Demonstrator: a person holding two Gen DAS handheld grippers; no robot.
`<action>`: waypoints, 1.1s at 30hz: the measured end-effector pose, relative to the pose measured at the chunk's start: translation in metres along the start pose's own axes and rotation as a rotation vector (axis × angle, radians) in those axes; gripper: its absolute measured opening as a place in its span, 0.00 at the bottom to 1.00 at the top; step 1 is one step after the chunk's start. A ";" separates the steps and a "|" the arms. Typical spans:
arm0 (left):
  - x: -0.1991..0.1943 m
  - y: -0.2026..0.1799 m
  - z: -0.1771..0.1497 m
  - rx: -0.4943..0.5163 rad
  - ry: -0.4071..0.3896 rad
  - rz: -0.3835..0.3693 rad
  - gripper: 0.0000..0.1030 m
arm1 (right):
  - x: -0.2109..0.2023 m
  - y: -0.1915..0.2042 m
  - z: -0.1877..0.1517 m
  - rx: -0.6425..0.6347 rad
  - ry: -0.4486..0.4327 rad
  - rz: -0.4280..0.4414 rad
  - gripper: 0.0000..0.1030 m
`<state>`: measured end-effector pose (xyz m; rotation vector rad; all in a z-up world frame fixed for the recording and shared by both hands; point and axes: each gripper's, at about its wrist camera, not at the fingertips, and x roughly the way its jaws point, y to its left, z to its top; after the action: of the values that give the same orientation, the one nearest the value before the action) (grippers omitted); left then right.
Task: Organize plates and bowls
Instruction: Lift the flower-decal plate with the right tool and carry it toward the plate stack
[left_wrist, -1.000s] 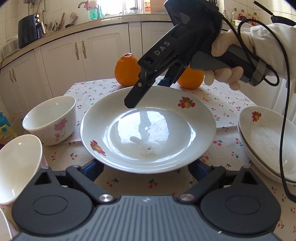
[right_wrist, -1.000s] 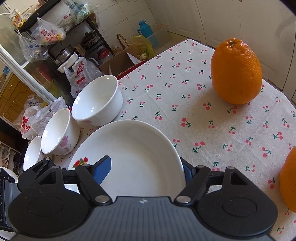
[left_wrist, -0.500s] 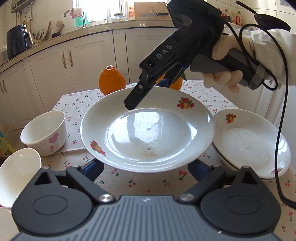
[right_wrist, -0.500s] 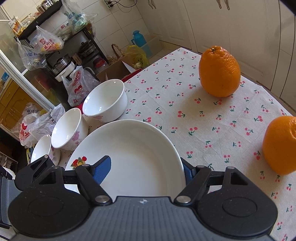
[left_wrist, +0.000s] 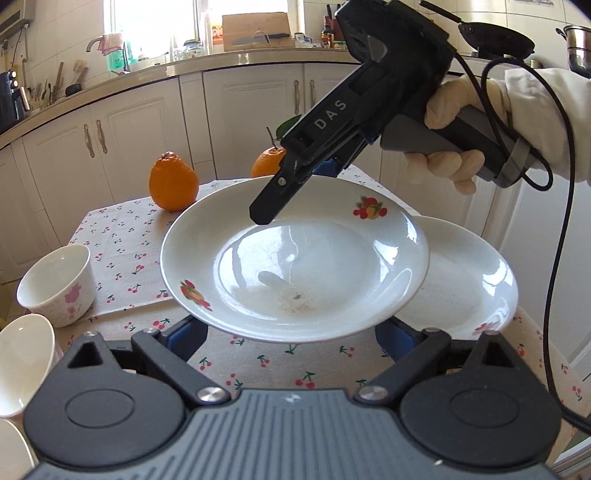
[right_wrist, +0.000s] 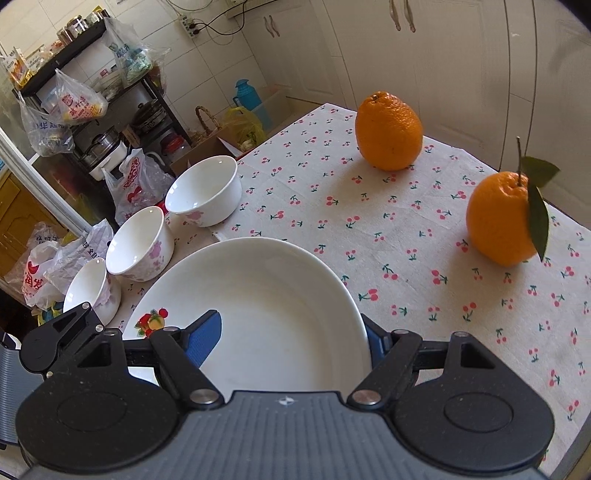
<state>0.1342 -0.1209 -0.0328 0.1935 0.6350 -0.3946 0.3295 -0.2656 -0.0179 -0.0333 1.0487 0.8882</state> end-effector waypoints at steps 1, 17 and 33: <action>0.000 -0.003 0.000 0.006 0.002 -0.009 0.94 | -0.004 -0.001 -0.005 0.008 -0.004 -0.007 0.80; 0.002 -0.042 -0.001 0.097 0.024 -0.148 0.94 | -0.049 -0.011 -0.074 0.128 -0.060 -0.102 0.80; 0.016 -0.061 0.001 0.142 0.056 -0.209 0.94 | -0.063 -0.030 -0.115 0.209 -0.079 -0.131 0.80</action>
<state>0.1208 -0.1813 -0.0452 0.2757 0.6852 -0.6380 0.2522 -0.3730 -0.0426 0.1068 1.0484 0.6535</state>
